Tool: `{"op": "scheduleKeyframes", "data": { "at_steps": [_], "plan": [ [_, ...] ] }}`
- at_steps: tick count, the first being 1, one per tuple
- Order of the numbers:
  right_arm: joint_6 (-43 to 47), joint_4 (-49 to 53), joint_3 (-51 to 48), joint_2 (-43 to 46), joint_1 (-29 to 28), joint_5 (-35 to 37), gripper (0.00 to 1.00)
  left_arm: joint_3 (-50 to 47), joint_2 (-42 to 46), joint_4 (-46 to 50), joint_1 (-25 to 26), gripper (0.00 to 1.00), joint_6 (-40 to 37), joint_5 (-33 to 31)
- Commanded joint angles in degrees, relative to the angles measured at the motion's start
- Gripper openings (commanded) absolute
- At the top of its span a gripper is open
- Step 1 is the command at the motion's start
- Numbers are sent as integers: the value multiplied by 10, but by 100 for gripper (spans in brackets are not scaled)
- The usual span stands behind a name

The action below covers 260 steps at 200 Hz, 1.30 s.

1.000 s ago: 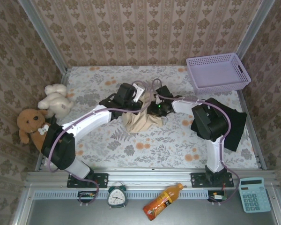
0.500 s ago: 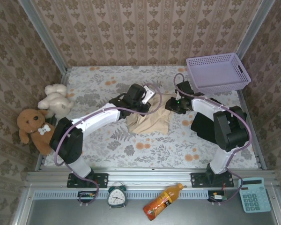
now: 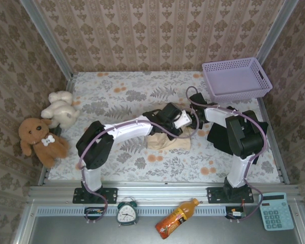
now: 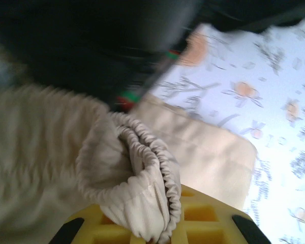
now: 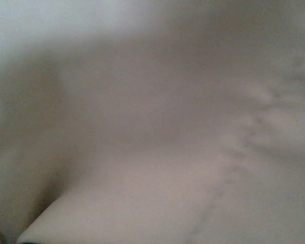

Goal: Fold and stack the mixed laundry pile

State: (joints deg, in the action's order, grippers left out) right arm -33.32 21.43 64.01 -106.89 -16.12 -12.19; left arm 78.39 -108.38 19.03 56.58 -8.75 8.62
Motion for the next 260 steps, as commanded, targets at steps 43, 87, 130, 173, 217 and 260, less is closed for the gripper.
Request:
{"op": "scheduleKeyframes", "data": {
  "at_steps": [43,87,130,173,217,260],
  "plan": [
    [2,24,-8,-17,3,-2,28,-37,77,-18,6,100,45,-12],
    [30,76,17,53,20,1,33,-130,240,-101,-71,100,121,-77],
    [57,132,41,143,12,12,33,-240,280,-195,-197,41,258,44],
    [31,77,32,175,-60,-20,29,-270,214,-232,-206,0,295,92],
    [-47,-29,-2,82,-56,-60,23,-261,103,-258,-210,0,302,90],
    [-75,-74,-1,-33,-18,-47,21,-218,11,-221,-215,0,318,113]
  ]
}}
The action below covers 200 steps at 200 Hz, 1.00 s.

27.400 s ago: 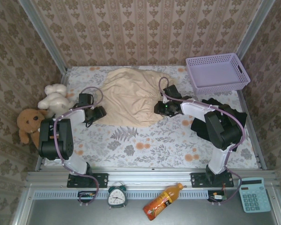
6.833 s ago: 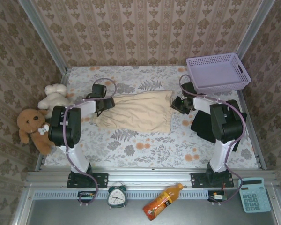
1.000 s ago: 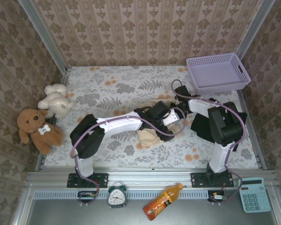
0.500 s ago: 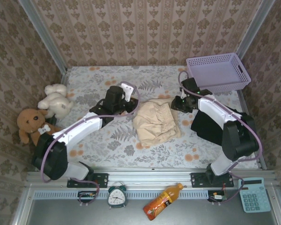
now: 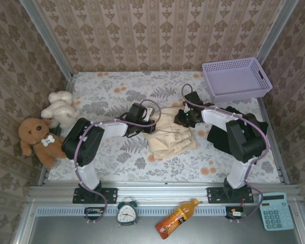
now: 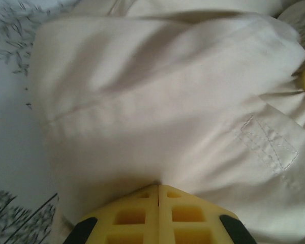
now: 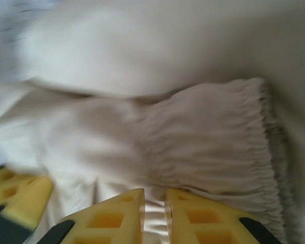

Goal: Fold and stack the mixed laundry pile

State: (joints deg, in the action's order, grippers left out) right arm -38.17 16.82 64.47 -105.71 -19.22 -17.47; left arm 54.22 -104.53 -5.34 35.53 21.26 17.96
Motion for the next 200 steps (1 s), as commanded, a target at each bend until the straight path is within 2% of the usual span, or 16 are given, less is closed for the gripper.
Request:
{"op": "scheduleKeyframes", "data": {
  "at_steps": [1,24,46,75,92,106,125,143,154,173,186,200],
  "plan": [
    [-26,-28,-4,-45,13,4,21,24,-28,24,-5,0,18,20],
    [-5,-25,27,-64,9,-8,22,5,-13,44,-3,0,34,27],
    [29,-13,88,-97,8,-31,24,-25,37,66,8,0,68,33],
    [71,11,212,-160,-9,-96,26,-36,83,64,65,0,133,39],
    [74,8,258,-166,-16,-139,28,-18,102,66,88,0,162,35],
    [75,18,270,-145,-15,-142,29,-1,127,82,87,14,171,12],
    [89,37,248,-89,-12,-123,29,13,171,93,76,39,153,-40],
    [87,54,191,-28,-8,-87,29,15,198,110,56,45,114,-94],
    [79,58,148,7,-8,-67,29,9,201,98,35,44,100,-85],
    [53,30,60,63,-8,-52,29,-1,175,34,-1,37,102,-19],
    [31,7,8,85,-9,-53,28,9,143,-2,-7,30,96,20],
    [12,-23,-32,90,-8,-48,27,33,100,-6,-4,25,80,28]
  ]
}}
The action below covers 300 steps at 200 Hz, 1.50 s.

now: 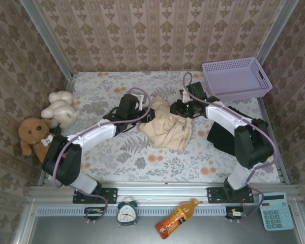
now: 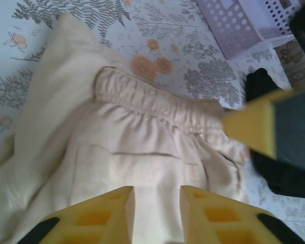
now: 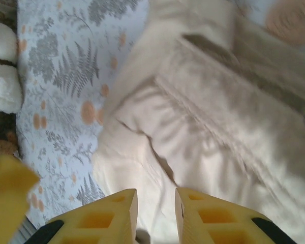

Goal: Fold and stack the mixed laundry pile

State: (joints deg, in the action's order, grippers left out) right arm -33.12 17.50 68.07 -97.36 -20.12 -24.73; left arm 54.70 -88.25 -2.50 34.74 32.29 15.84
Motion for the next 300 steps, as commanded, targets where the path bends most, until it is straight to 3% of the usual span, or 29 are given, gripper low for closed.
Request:
{"op": "scheduleKeyframes", "data": {
  "at_steps": [1,37,55,100,111,146,160,177,210,235,252,273,300],
  "plan": [
    [-39,-31,-69,5,1,26,27,29,-66,-34,5,24,-31,49],
    [-80,-62,-80,-70,40,35,24,69,-172,2,-15,12,-36,11],
    [-92,-91,-79,-99,65,35,24,65,-205,18,-34,8,-12,29],
    [-37,-55,10,-163,79,-13,26,-15,-157,-20,-17,9,47,57],
    [-33,-56,20,-161,79,-35,27,-18,-134,-10,-15,14,47,45],
    [-12,-26,5,-84,79,-35,33,15,-55,47,-36,45,23,4],
    [-5,-13,-14,-45,78,-25,34,37,-41,51,-37,48,2,7],
    [2,-7,-26,-25,78,-15,34,68,-59,30,-37,37,-23,44],
    [-2,-16,21,-72,85,-4,25,159,-173,-14,-36,0,-33,124],
    [-22,-44,61,-121,86,-1,14,224,-256,-15,-37,0,-36,131],
    [-31,-49,80,-157,88,10,9,249,-299,2,-39,0,-46,101],
    [-50,-58,82,-195,96,20,8,263,-343,23,-52,0,-36,69],
    [-53,-77,69,-197,99,-9,10,266,-372,23,-77,0,6,106]
  ]
}}
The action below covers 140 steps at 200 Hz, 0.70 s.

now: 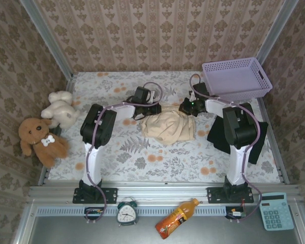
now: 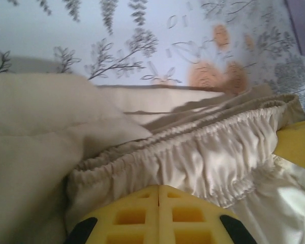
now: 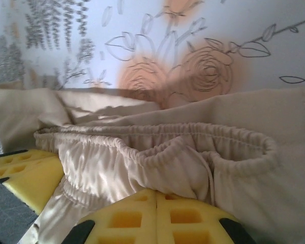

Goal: Fold and stack the mixed laundry pile

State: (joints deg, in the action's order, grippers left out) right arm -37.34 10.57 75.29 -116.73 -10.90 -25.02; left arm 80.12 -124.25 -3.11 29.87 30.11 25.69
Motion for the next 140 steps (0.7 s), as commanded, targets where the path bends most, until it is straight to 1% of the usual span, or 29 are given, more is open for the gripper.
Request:
{"op": "scheduleKeyframes", "data": {
  "at_steps": [1,9,12,16,25,28,37,50,59,80,99,118,140],
  "plan": [
    [-10,-7,-4,-2,6,-7,10,11,-12,29,-29,0,30,10],
    [-4,-4,-11,18,7,-8,15,3,2,21,-31,0,40,30],
    [-1,-2,-15,28,6,-8,17,-1,10,20,-31,2,42,33],
    [3,2,-21,42,7,-7,20,-7,22,20,-31,8,43,37],
    [13,15,-37,76,7,1,28,-25,59,27,-29,27,41,39],
    [16,21,-43,89,6,3,30,-30,73,30,-28,32,38,39],
    [28,37,-64,126,6,10,35,-53,116,41,-27,40,34,35],
    [45,69,-98,178,6,19,40,-100,184,58,-26,55,24,21],
    [56,98,-119,208,5,28,41,-134,232,74,-25,60,18,5],
    [54,117,-190,268,-7,26,41,-222,324,95,-19,61,20,-20],
    [39,114,-240,300,-45,26,41,-294,378,98,-4,58,33,-30],
    [13,92,-273,312,-100,30,42,-349,401,73,19,56,44,-38],
    [-19,45,-289,309,-153,34,43,-372,399,61,40,58,40,-68]
  ]
}}
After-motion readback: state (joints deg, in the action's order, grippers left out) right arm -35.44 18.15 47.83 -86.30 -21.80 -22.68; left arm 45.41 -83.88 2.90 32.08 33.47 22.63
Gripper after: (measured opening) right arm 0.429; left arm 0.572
